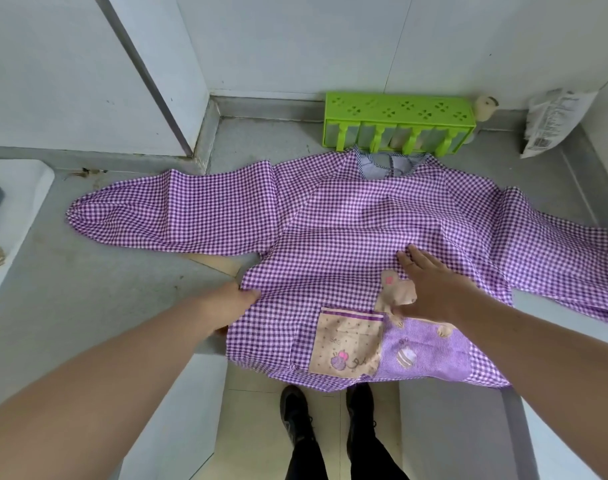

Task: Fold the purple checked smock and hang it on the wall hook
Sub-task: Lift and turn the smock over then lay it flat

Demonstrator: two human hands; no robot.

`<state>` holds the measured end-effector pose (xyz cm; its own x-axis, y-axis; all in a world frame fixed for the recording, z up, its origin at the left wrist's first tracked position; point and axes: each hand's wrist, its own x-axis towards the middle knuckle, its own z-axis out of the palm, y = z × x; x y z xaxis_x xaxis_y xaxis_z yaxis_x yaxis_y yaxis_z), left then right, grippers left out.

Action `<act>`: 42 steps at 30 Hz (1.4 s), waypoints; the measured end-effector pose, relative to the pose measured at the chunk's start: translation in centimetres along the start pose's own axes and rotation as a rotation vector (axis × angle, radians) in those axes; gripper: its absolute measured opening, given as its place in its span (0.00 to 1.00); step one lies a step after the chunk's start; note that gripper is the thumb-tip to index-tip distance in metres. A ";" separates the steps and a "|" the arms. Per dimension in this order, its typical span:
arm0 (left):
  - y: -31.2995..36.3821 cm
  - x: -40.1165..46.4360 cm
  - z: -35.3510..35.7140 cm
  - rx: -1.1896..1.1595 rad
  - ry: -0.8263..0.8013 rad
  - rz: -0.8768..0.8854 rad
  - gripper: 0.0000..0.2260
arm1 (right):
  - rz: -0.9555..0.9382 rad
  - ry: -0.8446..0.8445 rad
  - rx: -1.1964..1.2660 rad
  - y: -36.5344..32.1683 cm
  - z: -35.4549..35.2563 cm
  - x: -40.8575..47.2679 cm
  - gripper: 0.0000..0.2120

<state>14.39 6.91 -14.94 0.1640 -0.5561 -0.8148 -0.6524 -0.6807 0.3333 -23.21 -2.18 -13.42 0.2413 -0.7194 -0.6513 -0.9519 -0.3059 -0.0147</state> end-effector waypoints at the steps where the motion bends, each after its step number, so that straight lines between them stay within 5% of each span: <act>1: 0.1 -0.3 0.4 0.037 -0.037 0.080 0.31 | 0.002 0.003 -0.003 0.0 0.0 -0.1 0.60; 5: 1.0 -0.8 2.0 0.224 0.373 0.294 0.33 | -0.047 0.040 -0.012 0.5 0.6 0.0 0.59; 7: 2.5 -1.9 2.6 0.581 0.561 0.535 0.29 | -0.108 0.066 -0.002 0.9 1.2 -0.2 0.57; 10: 4.8 -1.7 4.1 1.014 0.445 0.875 0.35 | -0.101 0.100 0.034 1.7 2.0 -0.5 0.53; 13: 7.3 -0.5 5.8 1.125 0.196 0.767 0.45 | 0.025 0.149 0.064 3.0 2.8 -1.4 0.49; 18: 10.2 0.3 6.9 1.233 0.129 0.432 0.63 | 0.353 0.297 0.247 6.0 4.8 -3.6 0.46; 24: 14.7 -1.0 8.5 1.320 0.094 0.307 0.59 | 0.795 0.225 0.717 9.4 7.7 -6.4 0.38; 28: 14.6 -0.6 9.5 1.318 0.085 0.231 0.65 | 0.694 0.021 0.839 10.0 8.2 -7.6 0.31; 35: 14.7 -1.4 9.4 1.345 0.094 0.208 0.68 | 0.352 -0.013 1.297 11.5 9.6 -10.1 0.23; 37: 14.7 -1.7 9.3 1.345 0.097 0.199 0.68 | 0.288 -0.127 1.197 11.7 9.5 -10.7 0.25; 42: 13.9 -1.4 8.9 1.339 0.114 0.135 0.71 | 0.365 -0.152 0.409 12.9 10.1 -10.7 0.24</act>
<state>-1.52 2.47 -13.40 0.0595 -0.6616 -0.7475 -0.8723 0.3296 -0.3611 -40.01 7.88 -14.34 -0.1186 -0.6259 -0.7708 -0.9714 0.2340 -0.0406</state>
